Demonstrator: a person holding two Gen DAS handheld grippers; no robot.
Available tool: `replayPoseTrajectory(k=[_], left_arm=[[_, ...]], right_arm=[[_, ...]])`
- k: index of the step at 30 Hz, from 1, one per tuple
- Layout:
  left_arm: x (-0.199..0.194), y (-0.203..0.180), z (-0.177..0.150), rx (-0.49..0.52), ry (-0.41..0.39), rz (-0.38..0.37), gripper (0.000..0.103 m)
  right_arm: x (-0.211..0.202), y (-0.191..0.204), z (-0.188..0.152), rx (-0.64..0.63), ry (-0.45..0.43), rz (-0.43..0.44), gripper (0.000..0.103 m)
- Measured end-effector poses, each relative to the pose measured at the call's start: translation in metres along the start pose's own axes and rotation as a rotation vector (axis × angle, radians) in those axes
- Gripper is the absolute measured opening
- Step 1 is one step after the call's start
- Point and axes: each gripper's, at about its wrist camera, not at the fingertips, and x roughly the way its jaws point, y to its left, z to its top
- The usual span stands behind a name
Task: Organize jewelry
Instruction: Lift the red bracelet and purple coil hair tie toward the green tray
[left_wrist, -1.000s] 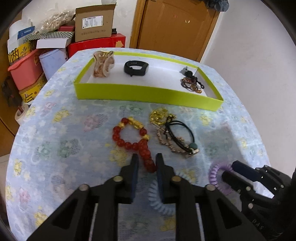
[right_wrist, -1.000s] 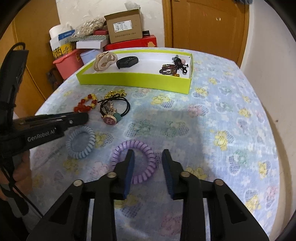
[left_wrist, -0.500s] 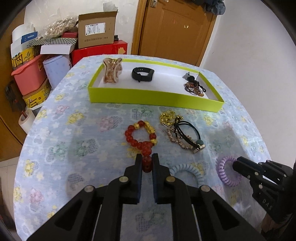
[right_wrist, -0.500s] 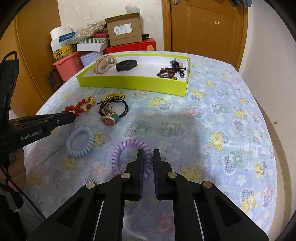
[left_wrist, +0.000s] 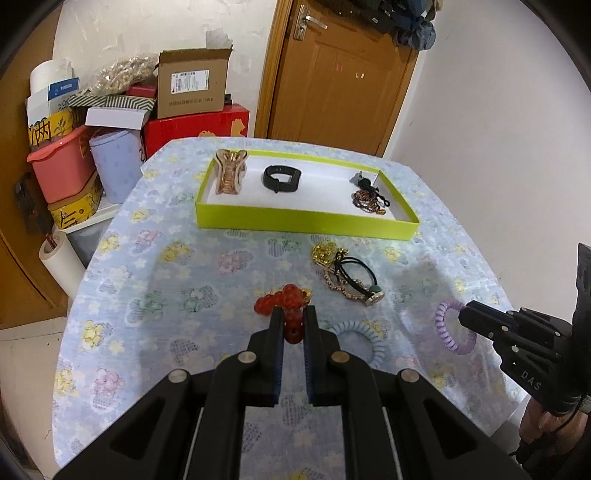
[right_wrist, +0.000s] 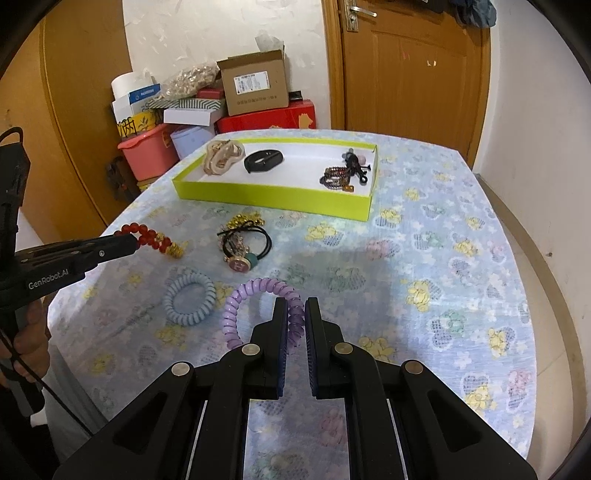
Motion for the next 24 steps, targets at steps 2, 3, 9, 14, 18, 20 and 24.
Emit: replayPoseTrajectory(k=[2, 3, 9, 14, 18, 20, 24], left_arm=[[-0.004, 0.001, 0.001, -0.006, -0.005, -0.009, 0.010], [-0.006, 0.001, 0.002, -0.007, -0.010, -0.010, 0.010], [-0.019, 0.002, 0.014, -0.005, -0.043, -0.017, 0.010], [-0.023, 0.001, 0.031, 0.012, -0.069, -0.017, 0.010], [-0.016, 0.003, 0.045, 0.016, -0.073, -0.011, 0.010], [-0.012, 0.005, 0.052, 0.021, -0.075, -0.006, 0.010], [-0.002, 0.009, 0.068, 0.022, -0.079, -0.005, 0.010]], right_arm=[[-0.003, 0.001, 0.002, -0.003, -0.007, -0.001, 0.009], [-0.004, 0.001, 0.002, -0.005, -0.010, -0.001, 0.009], [-0.011, 0.001, 0.011, -0.017, -0.036, -0.003, 0.009], [-0.014, 0.002, 0.025, -0.032, -0.064, -0.005, 0.009], [-0.012, 0.000, 0.038, -0.035, -0.079, -0.003, 0.009], [-0.010, -0.003, 0.046, -0.033, -0.089, -0.006, 0.009], [-0.004, -0.012, 0.062, -0.024, -0.108, -0.013, 0.009]])
